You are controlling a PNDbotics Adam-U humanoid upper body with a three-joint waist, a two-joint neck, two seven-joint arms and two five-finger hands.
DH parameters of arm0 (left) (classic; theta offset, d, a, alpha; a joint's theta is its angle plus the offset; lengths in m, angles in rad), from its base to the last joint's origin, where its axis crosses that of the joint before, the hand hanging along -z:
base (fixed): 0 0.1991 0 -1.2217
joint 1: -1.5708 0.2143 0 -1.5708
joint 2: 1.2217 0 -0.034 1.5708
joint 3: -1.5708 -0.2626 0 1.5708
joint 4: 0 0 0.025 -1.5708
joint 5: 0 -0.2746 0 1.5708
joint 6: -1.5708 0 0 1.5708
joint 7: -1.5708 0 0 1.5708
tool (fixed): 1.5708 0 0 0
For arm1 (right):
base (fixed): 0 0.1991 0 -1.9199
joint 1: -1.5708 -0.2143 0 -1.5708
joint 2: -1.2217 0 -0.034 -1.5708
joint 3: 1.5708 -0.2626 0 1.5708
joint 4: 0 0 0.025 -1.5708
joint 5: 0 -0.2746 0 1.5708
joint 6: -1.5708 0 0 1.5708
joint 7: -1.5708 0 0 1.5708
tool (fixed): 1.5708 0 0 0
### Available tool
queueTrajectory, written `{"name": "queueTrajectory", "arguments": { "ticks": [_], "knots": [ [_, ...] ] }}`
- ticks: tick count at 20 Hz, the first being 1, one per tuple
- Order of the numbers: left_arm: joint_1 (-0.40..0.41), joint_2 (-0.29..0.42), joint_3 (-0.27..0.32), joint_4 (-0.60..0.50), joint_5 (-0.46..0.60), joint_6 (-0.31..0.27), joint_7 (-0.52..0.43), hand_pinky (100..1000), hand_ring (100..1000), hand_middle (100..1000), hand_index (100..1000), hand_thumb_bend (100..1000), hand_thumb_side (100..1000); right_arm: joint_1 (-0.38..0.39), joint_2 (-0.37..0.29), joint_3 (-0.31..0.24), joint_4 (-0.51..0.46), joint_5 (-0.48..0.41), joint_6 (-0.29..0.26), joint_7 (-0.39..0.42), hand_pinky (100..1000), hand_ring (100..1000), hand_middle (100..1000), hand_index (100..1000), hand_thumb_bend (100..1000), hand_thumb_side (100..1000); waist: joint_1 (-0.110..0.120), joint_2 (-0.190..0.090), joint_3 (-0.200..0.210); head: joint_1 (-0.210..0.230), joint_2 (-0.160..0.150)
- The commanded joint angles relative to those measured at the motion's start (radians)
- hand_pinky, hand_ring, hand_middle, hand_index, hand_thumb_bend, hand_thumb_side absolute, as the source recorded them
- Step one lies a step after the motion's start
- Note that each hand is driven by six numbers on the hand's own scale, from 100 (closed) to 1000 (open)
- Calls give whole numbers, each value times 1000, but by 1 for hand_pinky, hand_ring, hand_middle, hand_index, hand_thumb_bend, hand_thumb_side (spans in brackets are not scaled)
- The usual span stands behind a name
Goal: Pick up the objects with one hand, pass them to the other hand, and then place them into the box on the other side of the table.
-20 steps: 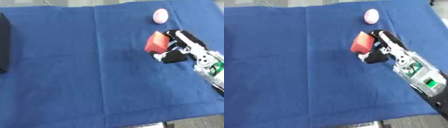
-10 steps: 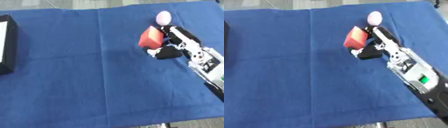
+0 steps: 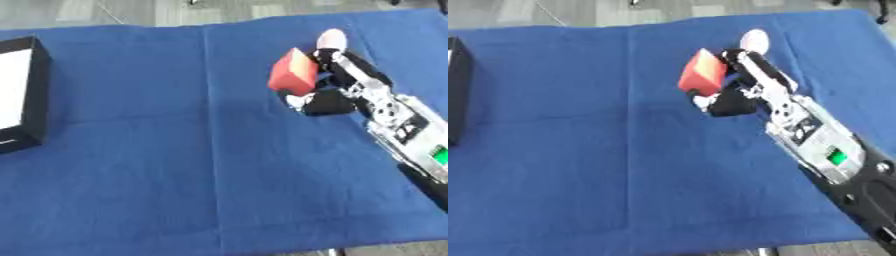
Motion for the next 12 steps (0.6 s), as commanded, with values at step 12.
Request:
{"name": "queueTrajectory", "arguments": {
  "ticks": [12],
  "knots": [
    [-150, 93, -135, -95, -64, 79, -150, 791, 866, 748, 772, 100, 756, -68, 36, 36, 60, -4, -84, -28, 640, 753, 604, 570, 274, 100, 14, -36, 26, -9, 23]
  ]
}}
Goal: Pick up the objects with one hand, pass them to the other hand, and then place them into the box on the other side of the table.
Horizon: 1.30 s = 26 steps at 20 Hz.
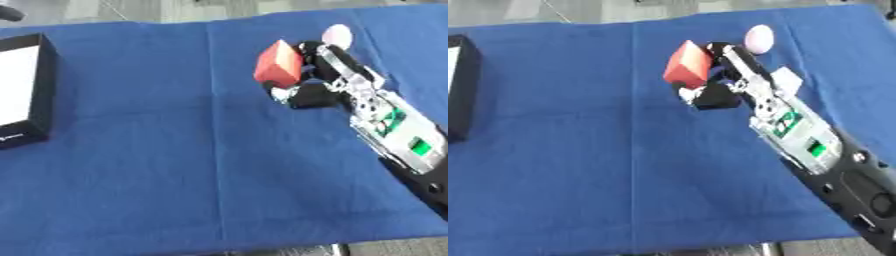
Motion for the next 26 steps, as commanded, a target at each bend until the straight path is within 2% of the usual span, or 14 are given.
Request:
{"name": "queueTrajectory", "arguments": {
  "ticks": [1, 4, 7, 8, 14, 16, 20, 26],
  "knots": [
    [-42, 36, -31, -17, -42, 25, -46, 789, 862, 749, 772, 100, 727, -25, -8, 4, 9, 6, -11, 3, 642, 753, 604, 571, 277, 100, 2, -25, 3, -1, 10],
    [-80, 41, -66, -17, -86, 57, -90, 790, 855, 751, 773, 100, 663, -35, -2, 14, 33, 20, -10, 12, 644, 754, 604, 572, 277, 100, 1, -32, 4, 2, 14],
    [-116, 38, -91, -17, -133, 79, -137, 790, 851, 752, 774, 100, 640, -41, 3, 22, 52, 29, -14, 20, 645, 754, 604, 572, 277, 100, 1, -37, 6, 1, 14],
    [-128, 36, -98, -17, -148, 82, -151, 788, 845, 752, 774, 100, 600, -42, 5, 24, 56, 31, -16, 22, 645, 754, 604, 572, 275, 100, 2, -39, 8, -1, 14],
    [-187, -8, -138, -17, -239, 104, -212, 779, 835, 755, 775, 107, 566, -55, 10, 30, 76, 38, -25, 27, 645, 754, 604, 572, 274, 100, 7, -47, 20, -8, 14],
    [-199, -38, -150, -13, -270, 108, -227, 779, 841, 757, 777, 100, 584, -60, 12, 33, 80, 41, -28, 29, 646, 754, 604, 572, 274, 100, 7, -49, 24, -7, 14],
    [-224, -89, -189, 35, -340, 106, -274, 786, 852, 769, 785, 100, 595, -63, 13, 38, 84, 50, -38, 35, 647, 754, 604, 572, 274, 100, 7, -54, 28, -4, 14],
    [-270, -144, -234, 111, -453, 63, -328, 786, 852, 774, 786, 118, 566, -66, 16, 51, 99, 64, -54, 51, 648, 754, 604, 572, 270, 100, 12, -60, 39, -13, 14]
  ]
}}
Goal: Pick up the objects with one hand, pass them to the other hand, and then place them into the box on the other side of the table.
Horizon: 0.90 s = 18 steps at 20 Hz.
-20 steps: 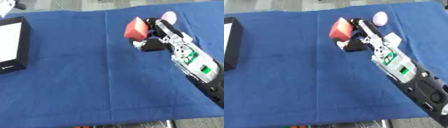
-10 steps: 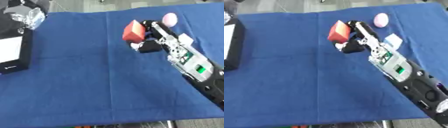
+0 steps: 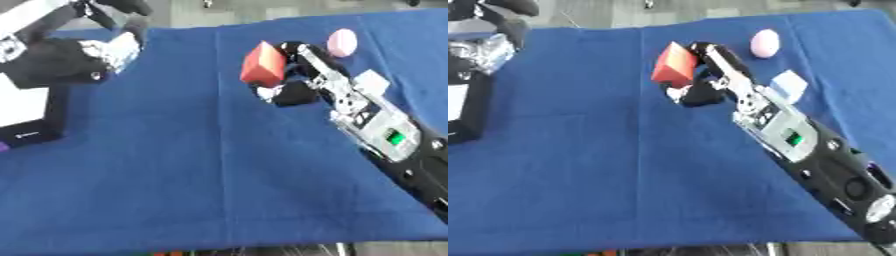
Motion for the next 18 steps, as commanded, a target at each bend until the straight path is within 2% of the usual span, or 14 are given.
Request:
{"name": "queueTrajectory", "arguments": {
  "ticks": [1, 9, 18],
  "knots": [
    [-39, -18, -14, 27, -61, -23, -25, 786, 853, 774, 786, 119, 566, -19, -7, 0, -2, 10, -13, 7, 648, 754, 604, 572, 270, 100, 0, -23, 4, -7, 5],
    [-103, -74, -65, 136, -165, -77, -61, 790, 860, 793, 800, 182, 531, -40, 2, 21, -8, 13, -29, 26, 647, 756, 602, 571, 264, 100, 2, -26, 6, -1, 5],
    [-145, -123, -115, 265, -248, -138, -54, 786, 855, 791, 815, 260, 485, -61, 14, 45, -20, 17, -42, 31, 639, 754, 601, 569, 253, 100, 1, -24, -2, 20, 5]
  ]
}}
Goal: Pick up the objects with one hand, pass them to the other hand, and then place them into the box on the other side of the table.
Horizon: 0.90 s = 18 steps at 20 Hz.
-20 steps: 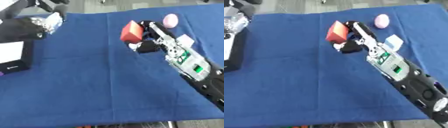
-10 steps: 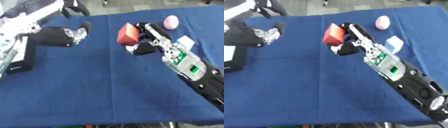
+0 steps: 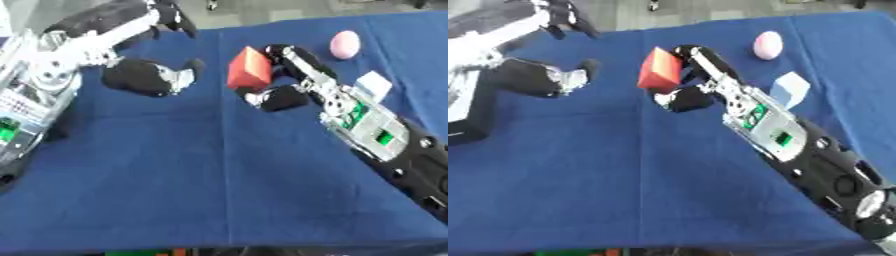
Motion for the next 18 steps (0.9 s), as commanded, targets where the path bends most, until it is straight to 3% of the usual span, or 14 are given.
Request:
{"name": "queueTrajectory", "arguments": {
  "ticks": [1, 9, 18],
  "knots": [
    [-32, -5, -4, 35, -27, -21, 7, 786, 855, 791, 815, 267, 475, -24, -4, -1, -22, 2, -13, -9, 639, 754, 601, 569, 245, 100, -2, -20, -2, 10, -1],
    [-55, -35, -24, 131, -68, -64, 33, 784, 851, 790, 819, 322, 444, -39, -9, 32, -53, 4, -26, -1, 643, 753, 601, 569, 243, 100, -3, -16, -13, 28, -1],
    [-62, -66, -19, 174, -87, -77, 74, 785, 855, 791, 822, 355, 450, -20, -33, 31, -115, 1, -14, 6, 640, 751, 612, 566, 261, 100, -9, -14, -14, 39, -1]
  ]
}}
